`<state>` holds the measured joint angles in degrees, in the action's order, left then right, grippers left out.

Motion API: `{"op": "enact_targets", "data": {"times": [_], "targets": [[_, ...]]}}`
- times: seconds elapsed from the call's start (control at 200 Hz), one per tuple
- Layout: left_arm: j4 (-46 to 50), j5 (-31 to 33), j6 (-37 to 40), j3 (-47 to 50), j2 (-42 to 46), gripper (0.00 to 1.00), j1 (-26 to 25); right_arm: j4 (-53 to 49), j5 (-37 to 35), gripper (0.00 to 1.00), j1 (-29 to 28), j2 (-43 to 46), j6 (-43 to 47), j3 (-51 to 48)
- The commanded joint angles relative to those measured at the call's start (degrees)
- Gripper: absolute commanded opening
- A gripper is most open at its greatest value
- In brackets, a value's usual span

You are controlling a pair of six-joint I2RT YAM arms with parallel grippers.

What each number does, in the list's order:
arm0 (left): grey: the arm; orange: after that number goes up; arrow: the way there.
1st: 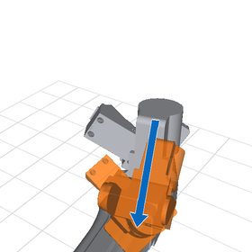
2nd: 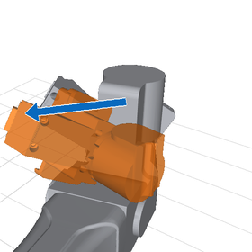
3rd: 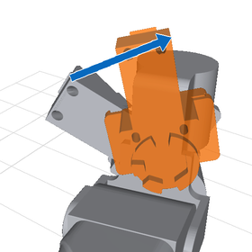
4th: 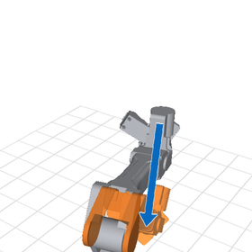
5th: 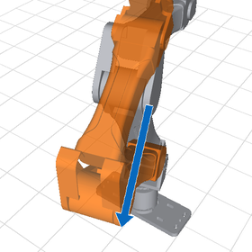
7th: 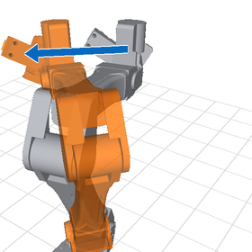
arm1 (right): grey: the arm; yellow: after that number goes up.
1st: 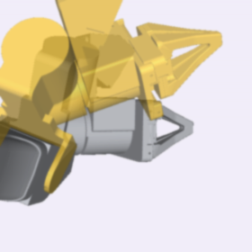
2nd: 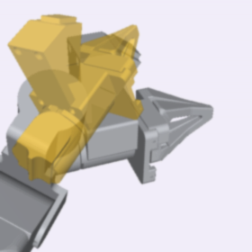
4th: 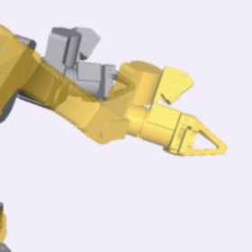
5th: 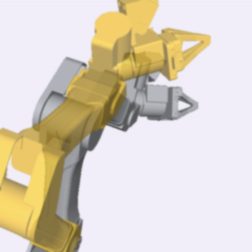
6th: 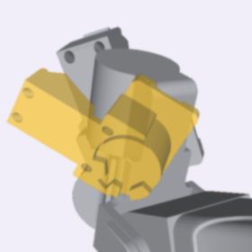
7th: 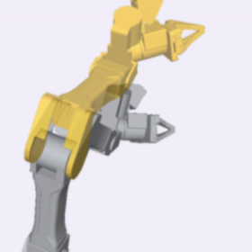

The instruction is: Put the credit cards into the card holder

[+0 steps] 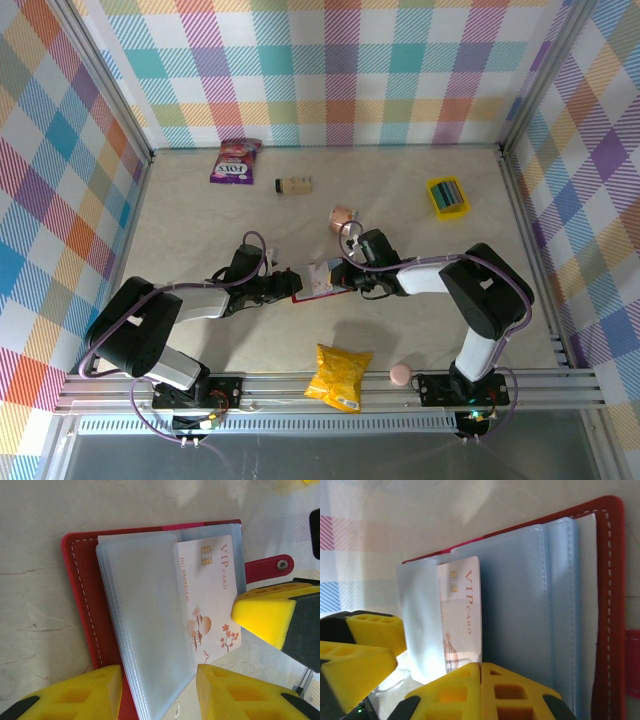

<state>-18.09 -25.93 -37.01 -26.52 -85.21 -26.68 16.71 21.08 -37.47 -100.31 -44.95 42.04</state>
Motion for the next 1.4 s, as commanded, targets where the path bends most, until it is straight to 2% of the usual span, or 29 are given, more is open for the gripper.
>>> {"op": "enact_targets", "data": {"times": [0.0,0.535,1.315,1.395], "targets": [[0.8,-0.1,0.9,-1.2,-1.0,0.43,0.8,-8.1,-4.0,0.00,-1.4,-1.4,2.5,2.4],[0.6,-0.4,0.8,-1.2,-1.1,0.43,0.8,-12.0,-4.6,0.00,-4.4,-4.0,4.2,7.6],[0.2,-0.6,0.6,-1.2,-1.5,0.43,0.8,-12.3,-0.9,0.00,-7.4,-7.3,3.8,13.4],[0.4,-0.3,0.6,-1.0,-1.0,0.43,0.8,-14.2,-2.0,0.14,-7.2,-5.8,4.2,13.7]]}}
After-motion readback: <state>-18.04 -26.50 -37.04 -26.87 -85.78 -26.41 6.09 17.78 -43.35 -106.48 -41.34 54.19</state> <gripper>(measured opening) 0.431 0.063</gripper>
